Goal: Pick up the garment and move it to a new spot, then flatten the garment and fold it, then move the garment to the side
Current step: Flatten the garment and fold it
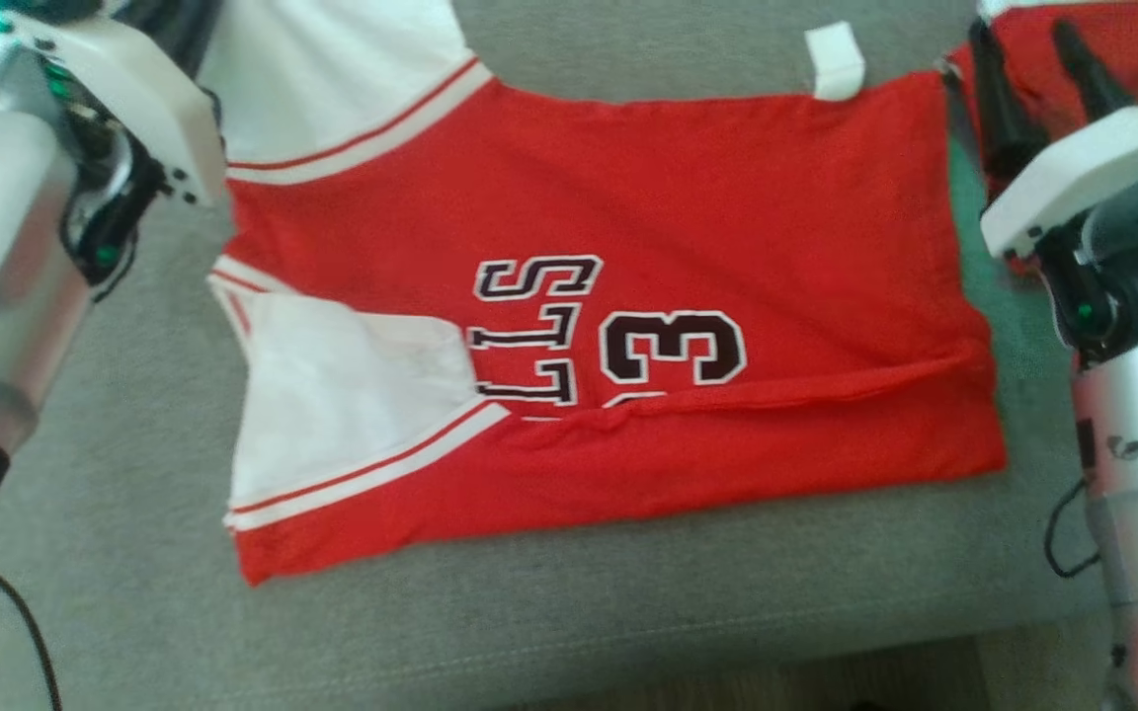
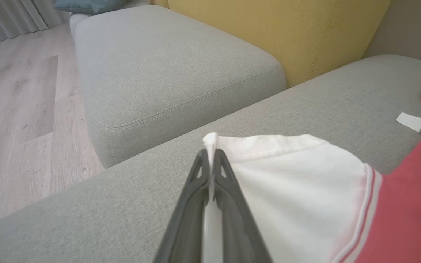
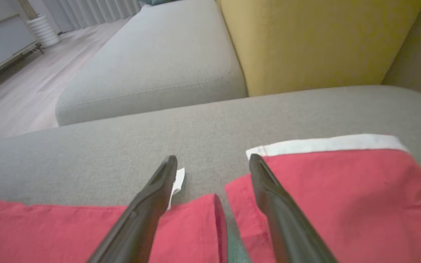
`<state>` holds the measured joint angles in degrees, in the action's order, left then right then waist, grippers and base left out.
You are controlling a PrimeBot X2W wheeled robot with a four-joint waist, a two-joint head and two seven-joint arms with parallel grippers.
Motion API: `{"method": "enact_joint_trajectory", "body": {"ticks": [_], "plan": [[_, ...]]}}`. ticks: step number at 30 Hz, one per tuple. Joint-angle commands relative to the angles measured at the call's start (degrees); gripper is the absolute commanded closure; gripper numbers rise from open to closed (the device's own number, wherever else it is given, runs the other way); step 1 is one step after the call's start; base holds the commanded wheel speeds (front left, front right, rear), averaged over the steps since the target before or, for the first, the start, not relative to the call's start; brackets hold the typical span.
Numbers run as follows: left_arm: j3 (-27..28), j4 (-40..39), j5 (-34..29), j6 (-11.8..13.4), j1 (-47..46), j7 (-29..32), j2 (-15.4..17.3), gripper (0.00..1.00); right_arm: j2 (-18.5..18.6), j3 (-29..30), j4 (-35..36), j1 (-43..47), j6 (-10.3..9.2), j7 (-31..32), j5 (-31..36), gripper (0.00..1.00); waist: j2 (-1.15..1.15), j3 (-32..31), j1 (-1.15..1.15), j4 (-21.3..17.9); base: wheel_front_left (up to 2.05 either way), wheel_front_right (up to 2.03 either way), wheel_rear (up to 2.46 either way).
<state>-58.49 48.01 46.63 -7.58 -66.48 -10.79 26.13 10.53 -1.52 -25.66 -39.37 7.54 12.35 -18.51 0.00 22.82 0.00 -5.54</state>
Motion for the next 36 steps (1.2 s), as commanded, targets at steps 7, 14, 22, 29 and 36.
{"method": "enact_joint_trajectory", "body": {"ticks": [7, 14, 22, 29, 36], "plan": [[1.13, -5.66, 0.07, 0.37, 0.02, -0.65, 1.70, 1.00, 2.57, -2.02, -5.43, -3.34, -0.05, 3.60, -4.65, 0.00, 0.00, -0.60, 0.00, 3.85, 0.00, 0.00, 0.00], [0.55, -9.71, 0.26, 1.44, 0.90, 0.66, 1.94, 1.00, 5.76, -6.29, -12.00, -7.27, -0.05, 6.36, -6.39, 0.00, 0.00, 0.78, 0.00, 5.46, 0.00, 0.00, 0.00], [0.17, -11.76, 0.59, 2.09, 0.99, 1.52, 1.66, 1.00, 9.24, -11.10, -19.46, -11.13, -0.05, 8.61, -7.41, 0.00, 0.00, 1.65, 0.00, 7.04, 0.00, 0.00, 0.00], [0.20, -11.28, 0.99, 2.45, 0.90, 1.74, 1.71, 1.00, 9.71, -15.19, -20.73, -12.74, -0.05, 8.67, -11.14, 1.00, 0.00, 1.90, 0.00, 6.90, 0.00, 0.00, 0.00], [1.13, -9.14, 1.00, 3.83, -0.18, 0.57, 2.05, 1.00, 10.11, -16.68, -20.02, -15.27, -0.05, 4.16, -15.01, 1.00, 0.00, 1.89, 0.00, 6.23, 0.00, 0.00, 0.00]]}}
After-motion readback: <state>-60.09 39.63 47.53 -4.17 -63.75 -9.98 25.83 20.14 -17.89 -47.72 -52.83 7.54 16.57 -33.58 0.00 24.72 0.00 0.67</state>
